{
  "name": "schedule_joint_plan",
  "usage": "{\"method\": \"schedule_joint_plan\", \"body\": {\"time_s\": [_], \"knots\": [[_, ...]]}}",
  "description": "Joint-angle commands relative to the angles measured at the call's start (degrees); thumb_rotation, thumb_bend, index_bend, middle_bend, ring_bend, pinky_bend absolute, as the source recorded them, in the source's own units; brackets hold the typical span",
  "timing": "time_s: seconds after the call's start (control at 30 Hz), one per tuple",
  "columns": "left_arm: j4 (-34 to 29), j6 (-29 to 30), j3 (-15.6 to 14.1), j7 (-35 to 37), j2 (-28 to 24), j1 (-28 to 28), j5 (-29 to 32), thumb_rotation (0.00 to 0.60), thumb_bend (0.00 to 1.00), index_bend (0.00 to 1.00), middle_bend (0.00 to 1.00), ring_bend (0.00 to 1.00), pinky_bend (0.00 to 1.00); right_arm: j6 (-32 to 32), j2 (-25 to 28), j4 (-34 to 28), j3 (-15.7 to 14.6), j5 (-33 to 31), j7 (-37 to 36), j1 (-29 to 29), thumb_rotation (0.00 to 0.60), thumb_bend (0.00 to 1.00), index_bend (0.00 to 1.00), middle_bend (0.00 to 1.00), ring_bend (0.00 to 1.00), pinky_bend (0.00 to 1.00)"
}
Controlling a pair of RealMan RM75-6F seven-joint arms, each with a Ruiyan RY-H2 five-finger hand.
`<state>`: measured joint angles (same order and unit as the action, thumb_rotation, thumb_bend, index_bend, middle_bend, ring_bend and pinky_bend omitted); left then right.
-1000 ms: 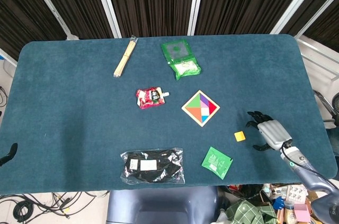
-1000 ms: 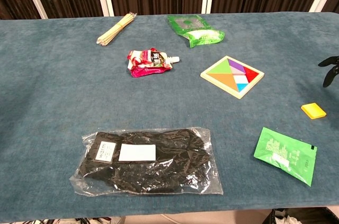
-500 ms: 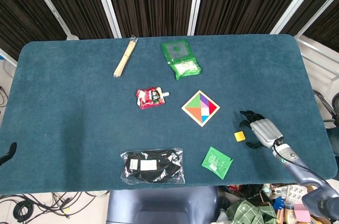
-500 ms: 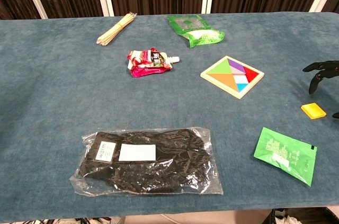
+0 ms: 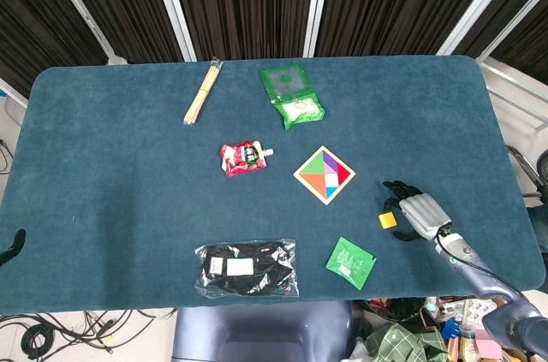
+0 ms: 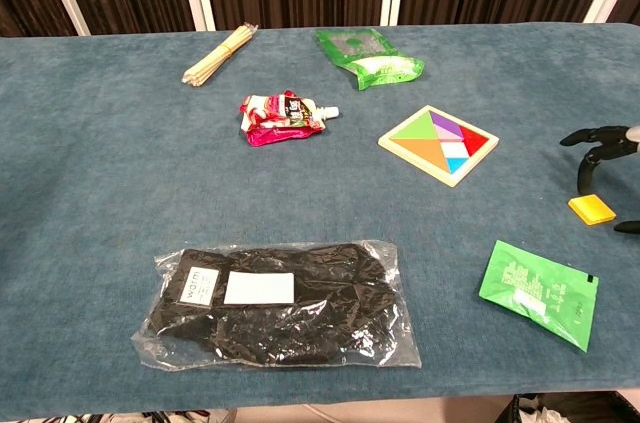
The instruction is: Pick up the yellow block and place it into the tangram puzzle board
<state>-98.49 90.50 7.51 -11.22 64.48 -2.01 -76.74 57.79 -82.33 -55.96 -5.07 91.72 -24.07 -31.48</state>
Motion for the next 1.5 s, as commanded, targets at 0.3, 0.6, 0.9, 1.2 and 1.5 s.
{"method": "schedule_joint_plan", "body": {"time_s": [0.3,0.6,0.9,1.2,1.5], "knots": [[0.1,0.1,0.1,-0.3,0.2,0.0,0.1,0.600,0.31,0.00,0.00,0.00,0.00,0.2,-1.4,2.4,0.1,0.4,-1.5,-0.1,0.600,0.22,0.42,0.03,0.00,0.14],[0.2,0.2,0.1,-0.3,0.2,0.0,0.0,0.600,0.31,0.00,0.00,0.00,0.00,-0.3,-1.8,2.9,-0.1,0.7,-1.9,-0.3,0.600,0.23,0.42,0.03,0.00,0.14],[0.2,0.2,0.2,-0.2,0.2,0.0,0.0,0.600,0.31,0.00,0.00,0.00,0.00,-0.5,-2.1,3.0,0.1,0.5,-1.9,-0.3,0.600,0.23,0.46,0.03,0.00,0.14],[0.1,0.2,0.2,-0.2,0.2,0.0,0.1,0.600,0.31,0.00,0.00,0.00,0.00,0.2,-1.7,2.0,0.7,0.6,-2.7,-0.8,0.600,0.31,0.50,0.03,0.00,0.14],[-0.3,0.0,0.2,0.6,-0.1,0.1,0.2,0.600,0.31,0.00,0.00,0.00,0.00,-8.7,6.3,-10.5,5.5,-5.9,2.9,-5.8,0.600,0.34,0.51,0.01,0.00,0.14]]}}
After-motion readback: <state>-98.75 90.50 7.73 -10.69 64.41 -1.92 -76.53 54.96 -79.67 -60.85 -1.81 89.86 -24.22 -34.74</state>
